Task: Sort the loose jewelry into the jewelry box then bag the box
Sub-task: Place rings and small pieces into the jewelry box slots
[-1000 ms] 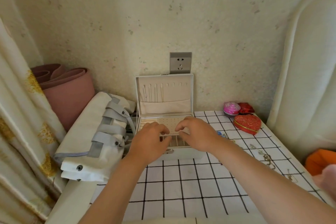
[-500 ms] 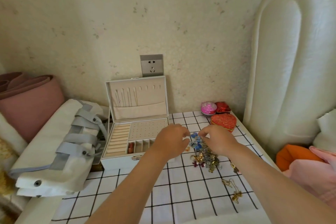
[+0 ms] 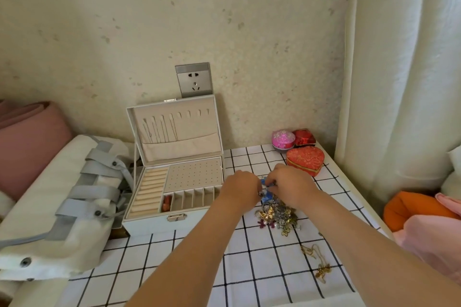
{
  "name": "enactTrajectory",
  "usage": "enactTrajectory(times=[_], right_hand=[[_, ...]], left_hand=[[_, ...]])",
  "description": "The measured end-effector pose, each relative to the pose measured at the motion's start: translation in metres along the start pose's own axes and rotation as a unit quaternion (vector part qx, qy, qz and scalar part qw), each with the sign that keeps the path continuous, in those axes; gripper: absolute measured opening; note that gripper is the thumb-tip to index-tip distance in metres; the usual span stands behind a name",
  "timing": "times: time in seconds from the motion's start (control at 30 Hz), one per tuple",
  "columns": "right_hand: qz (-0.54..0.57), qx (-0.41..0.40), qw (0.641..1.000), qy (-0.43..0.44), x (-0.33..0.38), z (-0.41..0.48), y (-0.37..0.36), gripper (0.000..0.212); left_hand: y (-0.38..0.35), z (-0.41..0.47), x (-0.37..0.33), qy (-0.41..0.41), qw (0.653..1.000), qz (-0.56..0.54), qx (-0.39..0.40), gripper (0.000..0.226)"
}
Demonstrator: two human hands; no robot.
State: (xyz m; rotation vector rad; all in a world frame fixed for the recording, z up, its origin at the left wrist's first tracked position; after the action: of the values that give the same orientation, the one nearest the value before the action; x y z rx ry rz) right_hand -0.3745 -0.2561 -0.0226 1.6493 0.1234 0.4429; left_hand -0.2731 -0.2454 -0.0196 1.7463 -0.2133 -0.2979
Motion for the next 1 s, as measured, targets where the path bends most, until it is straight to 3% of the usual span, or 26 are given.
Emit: enactTrajectory(times=[0.37,0.47,0.77,1.0], right_hand=[[0.059,-0.003,0.998,-0.003,-0.009,-0.007,0.004,0.014],[0.131,-0.020,0.991,-0.010,-0.015,-0.007,0.007,0.012],[0.444,-0.026,0.893,-0.063,-0.023,-0.006,0.008,0.022],[0.222,0.015,0.973,-0.059,-0.025,-0.007,-0.009,0.025]], left_hand=[[-0.004,0.001,-0.004,-0.006,1.000,-0.012,-0.018,0.022],[-0.003,0.001,-0.005,-0.005,0.999,-0.037,-0.022,0.017],[0.018,-0.011,0.015,0.020,0.968,-0.229,-0.098,0.004],[0.027,-0.024,0.020,-0.007,0.943,-0.311,-0.119,0.003]])
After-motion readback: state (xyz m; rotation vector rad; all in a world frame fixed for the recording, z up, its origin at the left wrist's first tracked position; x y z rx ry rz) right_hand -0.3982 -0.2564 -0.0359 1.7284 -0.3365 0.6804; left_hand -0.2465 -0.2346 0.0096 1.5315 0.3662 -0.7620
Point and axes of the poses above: each hand's wrist, its own z-axis towards the middle knuckle, its own y-axis out of the back of the hand, x = y × z, the point moved 9 cm from there along z, towards the middle knuckle, and after that the axes turned 9 degrees about x, right-handed, at the moved point
